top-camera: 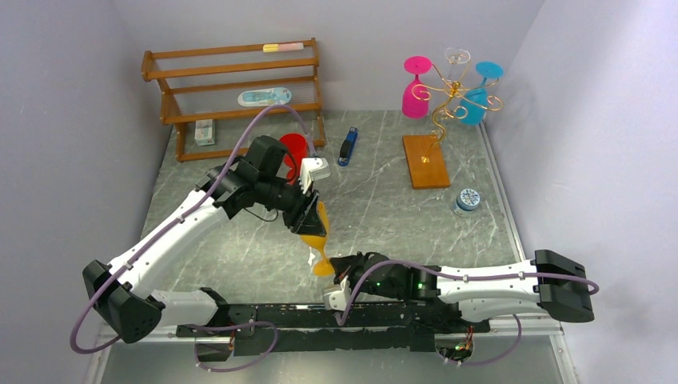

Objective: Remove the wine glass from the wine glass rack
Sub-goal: Place the wine glass at the center of the board.

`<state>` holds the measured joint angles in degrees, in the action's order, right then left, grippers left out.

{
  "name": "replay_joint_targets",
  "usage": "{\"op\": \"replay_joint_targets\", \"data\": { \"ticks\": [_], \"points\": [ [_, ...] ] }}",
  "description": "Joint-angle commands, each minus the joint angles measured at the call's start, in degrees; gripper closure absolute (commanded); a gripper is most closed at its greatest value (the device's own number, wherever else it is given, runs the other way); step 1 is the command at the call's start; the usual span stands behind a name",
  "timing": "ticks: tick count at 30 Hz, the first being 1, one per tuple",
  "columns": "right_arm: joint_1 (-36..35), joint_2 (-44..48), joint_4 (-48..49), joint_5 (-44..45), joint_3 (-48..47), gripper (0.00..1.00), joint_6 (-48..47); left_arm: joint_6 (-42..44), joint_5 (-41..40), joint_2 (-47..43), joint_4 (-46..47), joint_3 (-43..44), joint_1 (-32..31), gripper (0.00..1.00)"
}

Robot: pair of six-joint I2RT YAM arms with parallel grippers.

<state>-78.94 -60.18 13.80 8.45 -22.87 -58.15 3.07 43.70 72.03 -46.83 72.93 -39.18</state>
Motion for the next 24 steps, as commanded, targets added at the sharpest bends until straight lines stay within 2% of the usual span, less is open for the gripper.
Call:
{"op": "replay_joint_targets", "data": {
  "ticks": [1,3,5,10,18,22,24],
  "points": [
    [-0.14,0.67,0.23,-0.05,0.96,1.00,0.40,1.02,0.57,0.24,-2.12,1.94,-1.41,0.59],
    [-0.16,0.68,-0.23,-0.24,0.99,1.00,0.41,0.71,0.36,-0.14,-1.64,2.25,-1.43,0.64],
    [-0.10,0.52,-0.59,-0.33,0.90,1.00,0.49,0.78,0.45,-0.31,-1.55,2.58,-1.51,0.75],
    [-0.16,0.12,-0.10,-0.29,0.99,1.00,0.75,1.58,0.55,-0.20,-2.74,2.84,-1.55,0.93],
    [-0.17,-0.55,0.22,0.79,0.80,1.00,0.89,0.80,-0.44,-0.49,-1.36,3.30,-1.61,0.95],
    [-0.13,0.18,1.84,1.90,1.05,0.97,0.82,-0.31,-1.23,-1.63,1.36,2.75,-1.61,0.95],
    [-0.10,1.30,2.66,2.30,1.20,0.90,1.05,-0.84,-2.44,-2.18,2.36,2.43,-1.60,0.95]
  ]
}}
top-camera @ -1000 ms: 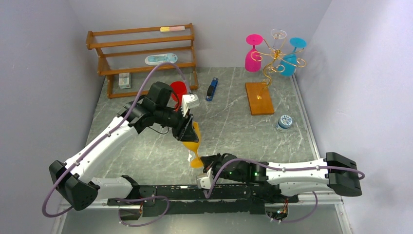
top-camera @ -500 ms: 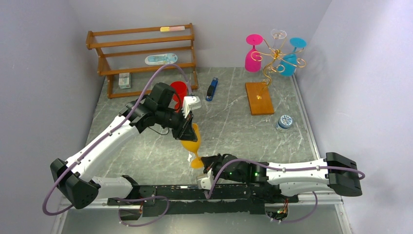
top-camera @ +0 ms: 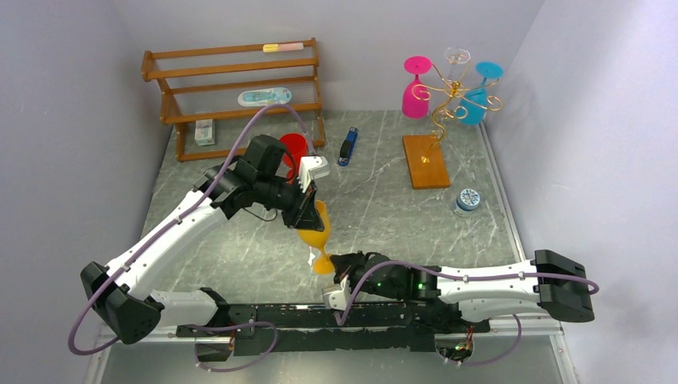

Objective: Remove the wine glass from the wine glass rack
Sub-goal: Place the wine glass at the center of the board.

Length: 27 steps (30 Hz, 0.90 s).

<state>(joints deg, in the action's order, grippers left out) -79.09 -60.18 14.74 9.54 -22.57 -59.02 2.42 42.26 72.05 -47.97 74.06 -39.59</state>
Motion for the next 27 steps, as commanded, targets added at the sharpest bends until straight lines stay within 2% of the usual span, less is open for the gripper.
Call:
{"op": "replay_joint_targets", "data": {
  "ticks": [1,7,10,18,24,27],
  "points": [
    [0.00,1.82,2.39,1.31,1.06,0.86,2.04,-0.41,-1.50,-2.38,3.83,1.26,-1.16,0.95],
    [-0.01,3.54,3.44,1.49,1.46,0.62,2.05,-0.81,-3.14,-3.17,4.28,1.10,-1.25,0.95],
    [-0.01,3.86,4.02,1.76,1.77,0.54,2.07,-0.92,-3.86,-3.66,4.28,1.21,-1.18,0.95],
    [-0.01,4.70,4.25,3.57,1.21,0.48,2.92,-1.08,-8.62,-4.07,3.66,1.48,-1.17,0.95],
    [0.06,8.57,11.36,6.18,1.90,0.41,10.17,-2.06,-19.59,-4.46,3.03,2.50,-1.17,0.95],
    [-0.01,9.73,13.44,7.15,2.47,0.41,12.47,-4.96,-24.34,-5.30,3.94,1.70,-1.19,0.95]
  ]
}}
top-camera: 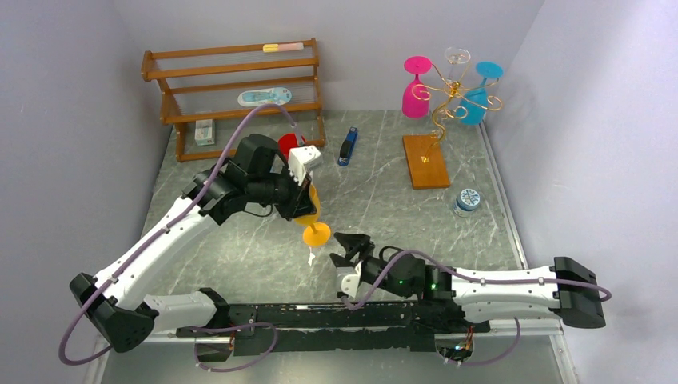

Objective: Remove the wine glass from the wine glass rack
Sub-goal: Place the wine glass at the center of the board.

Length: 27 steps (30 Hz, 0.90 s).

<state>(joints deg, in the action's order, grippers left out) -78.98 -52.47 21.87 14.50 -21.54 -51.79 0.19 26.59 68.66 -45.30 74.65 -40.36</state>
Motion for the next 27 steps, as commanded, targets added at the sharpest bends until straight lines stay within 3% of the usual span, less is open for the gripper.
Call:
{"op": "replay_joint_targets", "data": {
  "ticks": [1,6,9,12,18,21,23,25,27],
  "points": [
    [-0.09,2.20,7.56,3.59,1.60,0.41,6.64,-3.10,-10.29,-2.15,1.49,0.80,-0.45,0.95],
    [-0.07,3.07,19.89,21.44,3.00,0.39,17.53,-6.22,-22.63,-4.01,2.37,-1.81,-0.38,0.95],
    [-0.12,4.02,19.45,26.76,1.56,0.39,24.46,-7.97,-30.24,-6.04,4.03,-4.49,-0.35,0.95],
    [-0.08,4.45,16.04,30.74,-0.41,0.37,29.63,-9.12,-33.29,-7.02,4.67,-5.54,-0.38,0.95],
    [0.48,5.21,14.28,46.84,-3.44,0.18,40.23,-10.34,-33.09,-4.71,5.64,-7.50,-0.34,0.95],
    [3.89,7.36,4.30,41.01,-5.89,0.17,47.69,-11.78,-37.54,-2.67,4.48,-8.03,-0.42,0.95],
    [10.73,8.32,-6.87,37.51,-9.29,0.16,59.85,-12.41,-41.38,-0.60,2.52,-7.68,-0.39,0.95],
    [19.99,8.76,-18.05,28.33,-12.86,0.16,71.46,-12.72,-43.27,0.79,2.32,-8.36,-0.39,0.95],
    [28.52,8.83,-21.60,16.01,-14.62,0.16,75.56,-13.45,-43.68,1.51,3.19,-9.27,-0.31,0.95]
  ]
}}
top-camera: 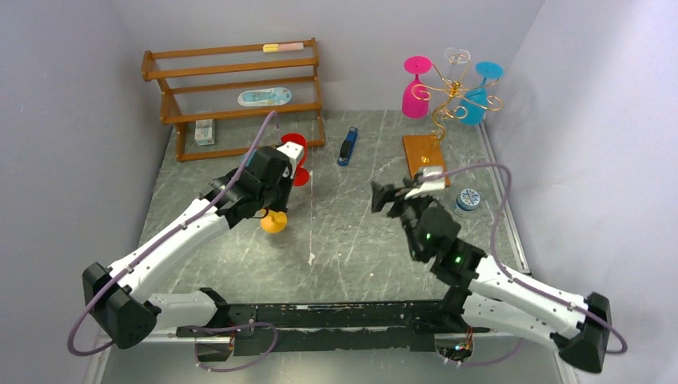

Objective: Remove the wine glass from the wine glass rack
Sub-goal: Place the wine glass at the center of the board.

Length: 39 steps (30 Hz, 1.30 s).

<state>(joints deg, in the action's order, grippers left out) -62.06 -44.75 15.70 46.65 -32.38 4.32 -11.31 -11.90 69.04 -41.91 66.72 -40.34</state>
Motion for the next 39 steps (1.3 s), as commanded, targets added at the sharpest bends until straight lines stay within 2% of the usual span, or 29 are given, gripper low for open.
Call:
{"op": "replay_joint_targets", "data": {
  "ticks": [1,4,8,10,12,17,23,30,39],
  "points": [
    [14.71,0.86,-16.66,-21.81,-4.68,0.15,19.78,-2.34,-5.34,1.11,1.14,-2.45,-0.33,0.95],
    [19.12,-1.98,-20.02,-32.11,-9.17,0.12,20.13,-3.48,-6.08,1.26,5.47,-5.44,-0.20,0.95],
    [23.25,-8.62,-27.07,-41.44,-17.39,0.06,20.94,-3.28,-7.69,0.96,10.90,-8.35,0.53,0.95],
    [26.26,-11.53,-27.88,-47.80,-19.75,0.06,22.40,-2.76,-7.15,1.04,13.42,-9.31,1.29,0.95],
    [27.50,-12.55,-27.37,-50.58,-20.25,0.06,24.06,-3.06,-7.09,1.67,13.94,-9.29,1.66,0.95],
    [28.22,-11.26,-27.31,-47.95,-19.90,0.06,25.64,-2.87,-9.10,1.28,17.00,-11.02,3.33,0.95],
    [28.27,-9.06,-28.86,-43.82,-18.75,0.06,25.76,-1.79,-5.39,2.29,18.03,-12.50,6.35,0.95],
    [28.22,-9.41,-29.57,-43.32,-18.52,0.06,26.37,-2.15,-1.87,3.76,20.28,-14.04,7.11,0.95],
    [28.38,-10.61,-30.12,-42.44,-19.31,0.06,25.85,-2.32,-2.95,5.31,18.44,-11.83,7.71,0.95]
  ]
}}
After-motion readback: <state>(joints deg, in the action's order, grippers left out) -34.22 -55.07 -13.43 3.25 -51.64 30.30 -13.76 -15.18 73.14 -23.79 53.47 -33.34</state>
